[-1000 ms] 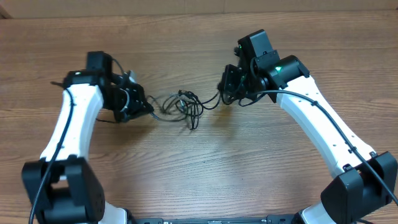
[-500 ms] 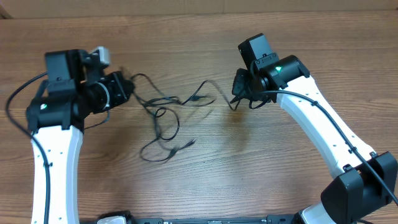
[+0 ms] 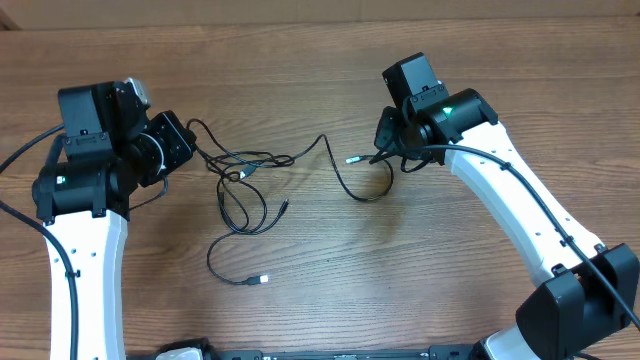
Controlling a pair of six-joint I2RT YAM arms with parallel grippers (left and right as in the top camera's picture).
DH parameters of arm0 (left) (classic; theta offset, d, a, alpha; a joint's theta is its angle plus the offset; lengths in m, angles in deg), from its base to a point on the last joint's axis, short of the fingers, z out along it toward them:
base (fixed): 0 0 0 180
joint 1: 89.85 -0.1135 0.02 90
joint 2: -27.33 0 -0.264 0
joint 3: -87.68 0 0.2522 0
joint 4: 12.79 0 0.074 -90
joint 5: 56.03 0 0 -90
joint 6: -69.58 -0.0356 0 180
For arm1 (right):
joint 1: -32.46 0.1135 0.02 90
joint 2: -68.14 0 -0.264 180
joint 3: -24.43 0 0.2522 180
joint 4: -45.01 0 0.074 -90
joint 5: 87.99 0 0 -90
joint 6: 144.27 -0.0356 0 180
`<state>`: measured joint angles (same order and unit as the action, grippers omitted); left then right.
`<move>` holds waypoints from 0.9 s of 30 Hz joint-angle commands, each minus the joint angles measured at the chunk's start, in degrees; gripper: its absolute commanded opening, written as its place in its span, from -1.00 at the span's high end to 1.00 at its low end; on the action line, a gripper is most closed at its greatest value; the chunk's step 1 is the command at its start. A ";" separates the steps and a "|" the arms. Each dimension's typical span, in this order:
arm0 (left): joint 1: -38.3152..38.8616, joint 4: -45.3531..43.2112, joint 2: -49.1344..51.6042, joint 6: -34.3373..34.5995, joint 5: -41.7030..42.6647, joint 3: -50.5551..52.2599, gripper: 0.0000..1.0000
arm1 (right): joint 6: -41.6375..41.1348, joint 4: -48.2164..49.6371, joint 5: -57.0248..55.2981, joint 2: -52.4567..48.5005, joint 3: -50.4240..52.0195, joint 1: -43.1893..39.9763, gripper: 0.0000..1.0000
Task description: Untangle cables
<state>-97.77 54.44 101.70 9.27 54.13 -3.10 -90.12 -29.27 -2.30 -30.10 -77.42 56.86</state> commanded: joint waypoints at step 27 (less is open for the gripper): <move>0.09 2.91 2.40 0.52 0.85 -1.16 0.91 | -4.22 18.25 21.94 -9.81 -1.11 8.00 -0.77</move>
<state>-97.77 56.89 103.75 9.47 54.30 -3.10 -91.22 -12.00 18.72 -38.73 -77.45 63.72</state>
